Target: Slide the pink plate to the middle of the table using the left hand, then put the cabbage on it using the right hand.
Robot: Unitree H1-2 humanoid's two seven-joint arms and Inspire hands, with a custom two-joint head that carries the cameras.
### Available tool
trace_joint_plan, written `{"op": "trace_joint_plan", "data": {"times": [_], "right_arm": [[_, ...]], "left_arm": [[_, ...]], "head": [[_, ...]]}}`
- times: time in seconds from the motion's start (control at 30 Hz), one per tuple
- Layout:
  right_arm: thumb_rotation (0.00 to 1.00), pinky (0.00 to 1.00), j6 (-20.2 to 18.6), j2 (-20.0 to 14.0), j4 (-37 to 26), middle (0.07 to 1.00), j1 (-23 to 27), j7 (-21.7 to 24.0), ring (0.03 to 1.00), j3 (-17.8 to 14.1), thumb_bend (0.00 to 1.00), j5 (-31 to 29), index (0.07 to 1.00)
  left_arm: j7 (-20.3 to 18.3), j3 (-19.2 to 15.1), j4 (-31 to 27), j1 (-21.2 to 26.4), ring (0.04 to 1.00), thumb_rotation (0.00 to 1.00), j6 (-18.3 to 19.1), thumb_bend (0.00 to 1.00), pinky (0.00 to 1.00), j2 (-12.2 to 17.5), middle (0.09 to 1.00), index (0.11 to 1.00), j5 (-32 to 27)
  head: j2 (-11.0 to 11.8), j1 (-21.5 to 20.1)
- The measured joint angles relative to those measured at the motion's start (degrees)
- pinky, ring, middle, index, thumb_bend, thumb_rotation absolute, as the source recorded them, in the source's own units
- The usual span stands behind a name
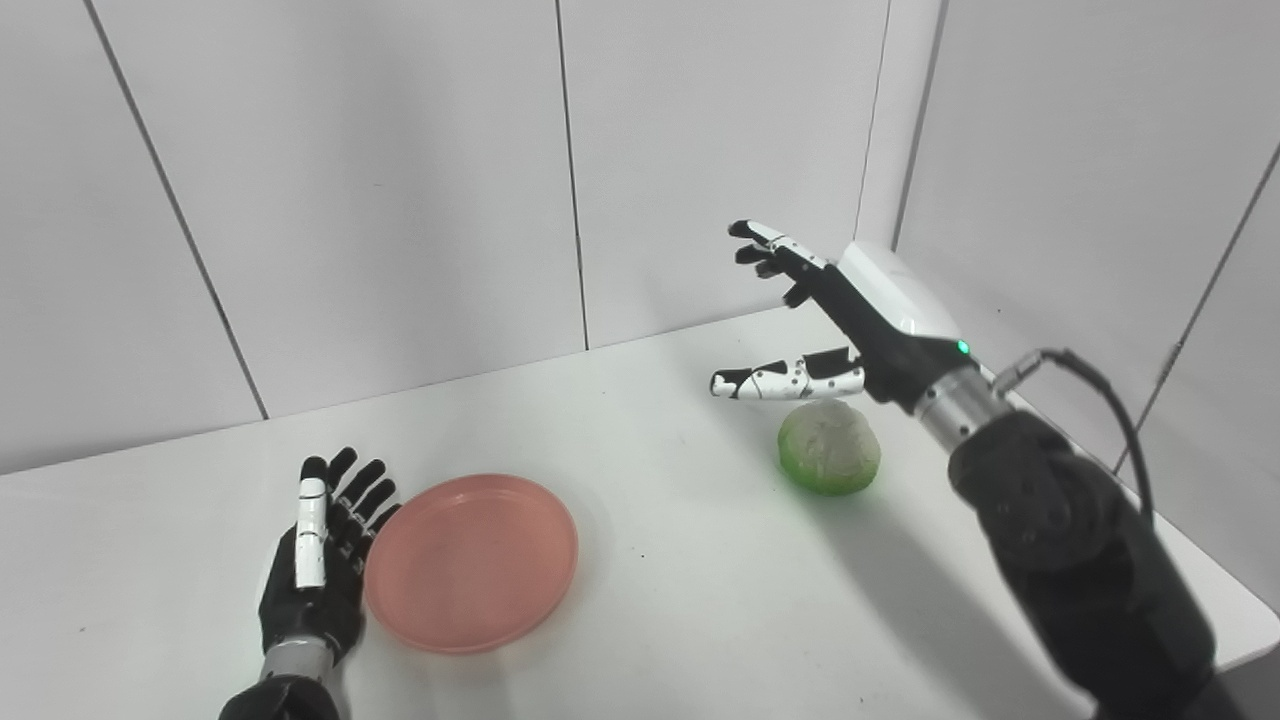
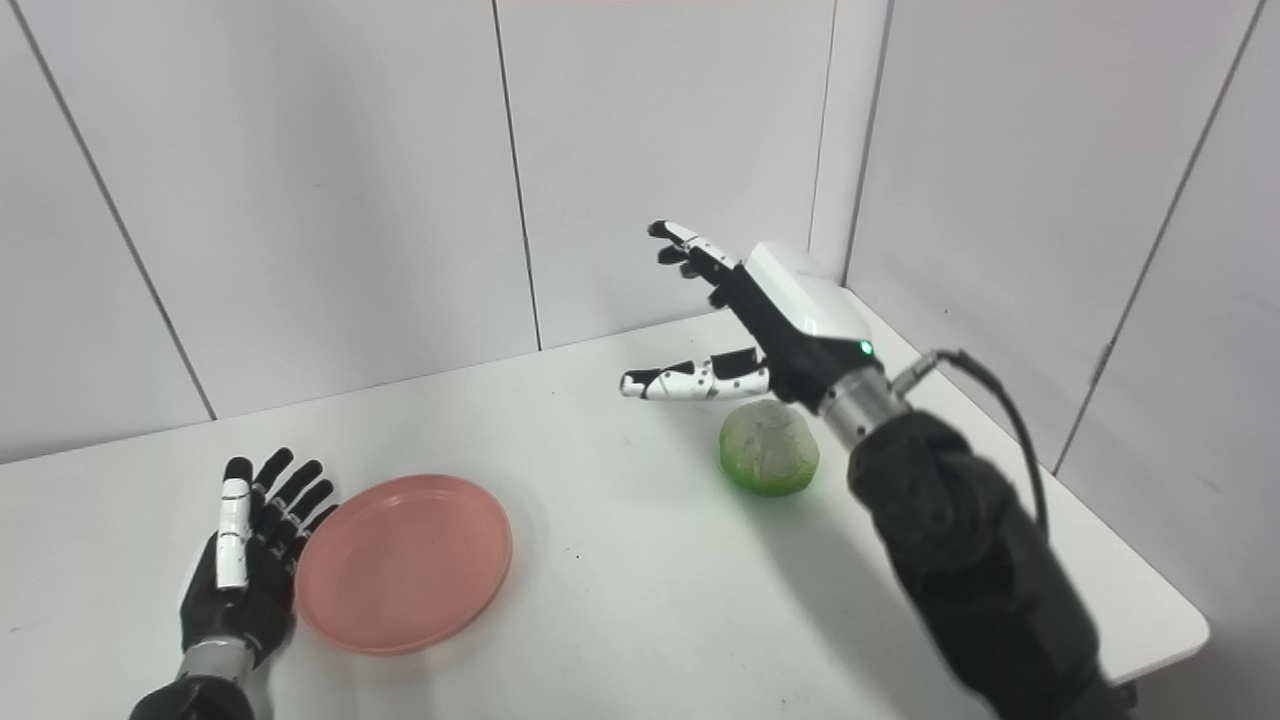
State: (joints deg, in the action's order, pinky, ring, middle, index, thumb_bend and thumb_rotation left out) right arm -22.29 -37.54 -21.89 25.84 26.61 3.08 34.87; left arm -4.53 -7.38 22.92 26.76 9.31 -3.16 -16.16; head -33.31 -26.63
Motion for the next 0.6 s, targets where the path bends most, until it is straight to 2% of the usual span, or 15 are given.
{"op": "trace_joint_plan", "data": {"times": [0.1, 0.17, 0.27, 0.47, 0.53, 0.6], "right_arm": [[0.43, 0.64, -0.1, -4.0, 5.9, 0.844, 2.9, 5.3, 0.815, 3.1, 1.00, 1.9, 0.816], [0.42, 0.67, -0.4, -5.4, 7.5, 0.894, 4.3, 7.3, 0.865, 4.0, 1.00, 2.4, 0.816], [0.40, 0.67, -0.7, -7.2, 13.1, 0.926, 8.5, 12.3, 0.888, 8.2, 1.00, 4.3, 0.837], [0.35, 0.73, -0.9, -7.9, 22.2, 0.944, 11.2, 16.9, 0.915, 13.0, 1.00, 6.9, 0.865], [0.34, 0.68, -1.2, -7.7, 24.3, 0.946, 11.6, 18.8, 0.869, 14.2, 1.00, 6.8, 0.881], [0.34, 0.70, -1.7, -7.6, 26.9, 0.954, 12.3, 21.4, 0.878, 15.5, 1.00, 6.7, 0.885]], "left_arm": [[0.0, 0.0, 0.0, 0.0, 0.861, 0.86, 0.0, 0.67, 0.81, -0.1, 0.852, 0.870, 0.0], [0.0, 0.0, -0.1, 0.0, 0.860, 0.86, 0.0, 0.66, 0.80, -0.2, 0.850, 0.876, 0.0], [0.2, -0.1, -0.2, 0.0, 0.856, 0.87, 0.1, 0.65, 0.79, -0.5, 0.848, 0.889, -0.3], [0.4, -0.4, -0.9, -0.1, 0.853, 0.88, 1.1, 0.65, 0.79, -1.1, 0.837, 0.889, -0.8], [0.7, -0.4, -1.3, -0.2, 0.854, 0.86, 1.3, 0.65, 0.80, -1.2, 0.832, 0.887, -0.8], [0.8, -0.4, -1.4, -0.2, 0.854, 0.87, 1.5, 0.65, 0.79, -1.2, 0.831, 0.890, -0.8]], "head": [[-0.1, 0.5], [-0.2, 0.6], [-0.2, 0.5], [-0.5, 1.2], [-0.6, 1.3], [-0.6, 1.3]]}}
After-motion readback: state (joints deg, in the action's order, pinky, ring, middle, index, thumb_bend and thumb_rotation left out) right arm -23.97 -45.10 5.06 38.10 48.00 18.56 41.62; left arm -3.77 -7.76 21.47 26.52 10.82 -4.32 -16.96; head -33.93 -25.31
